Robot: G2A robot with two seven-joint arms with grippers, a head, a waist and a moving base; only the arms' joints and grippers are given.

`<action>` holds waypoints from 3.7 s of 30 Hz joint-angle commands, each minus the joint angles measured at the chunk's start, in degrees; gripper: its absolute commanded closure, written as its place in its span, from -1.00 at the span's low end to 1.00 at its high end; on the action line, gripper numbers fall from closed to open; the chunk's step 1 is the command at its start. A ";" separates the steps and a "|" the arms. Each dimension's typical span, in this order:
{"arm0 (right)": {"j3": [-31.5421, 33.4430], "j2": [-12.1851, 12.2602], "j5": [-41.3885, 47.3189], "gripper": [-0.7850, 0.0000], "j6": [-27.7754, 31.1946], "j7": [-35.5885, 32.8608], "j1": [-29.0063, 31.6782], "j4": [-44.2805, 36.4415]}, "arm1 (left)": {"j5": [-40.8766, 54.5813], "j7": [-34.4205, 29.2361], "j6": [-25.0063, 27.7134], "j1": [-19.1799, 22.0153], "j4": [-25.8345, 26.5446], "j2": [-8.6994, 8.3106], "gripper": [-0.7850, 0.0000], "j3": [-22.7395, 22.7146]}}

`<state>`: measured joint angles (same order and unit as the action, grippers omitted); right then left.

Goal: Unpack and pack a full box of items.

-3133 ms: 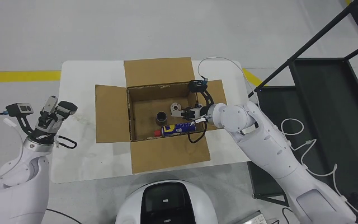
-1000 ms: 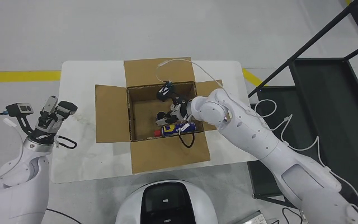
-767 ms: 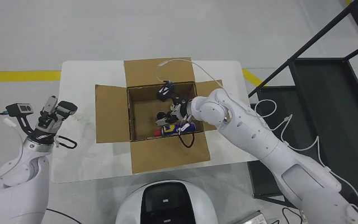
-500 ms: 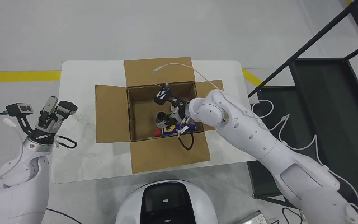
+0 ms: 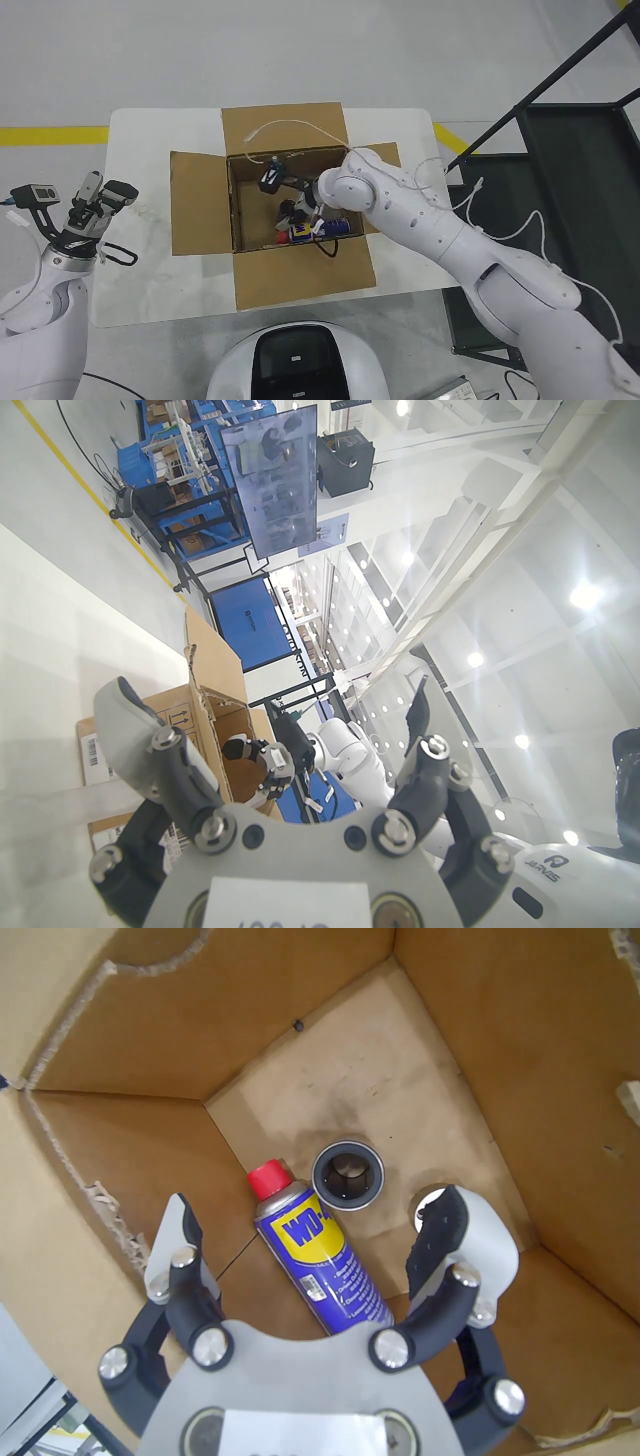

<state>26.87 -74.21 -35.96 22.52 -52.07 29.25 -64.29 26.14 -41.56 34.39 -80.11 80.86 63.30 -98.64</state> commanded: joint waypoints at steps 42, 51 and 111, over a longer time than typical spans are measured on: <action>-6.52 -15.30 -6.42 1.00 7.98 10.49 -6.64 28.99 | 0.00 0.00 0.00 0.00 0.00 0.00 -1.00 0.00; -1.12 -10.78 -7.35 1.00 5.53 4.11 -5.06 14.81 | 0.00 0.00 0.00 0.00 0.00 0.00 -1.00 0.00; 32.26 4.29 -7.58 1.00 -0.17 -18.51 17.79 -32.10 | 0.00 0.00 0.00 0.00 0.00 0.00 -1.00 0.00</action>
<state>55.78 -70.65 -43.46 22.74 -69.14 45.14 -93.99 26.14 -41.56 34.39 -80.11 80.86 63.30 -98.64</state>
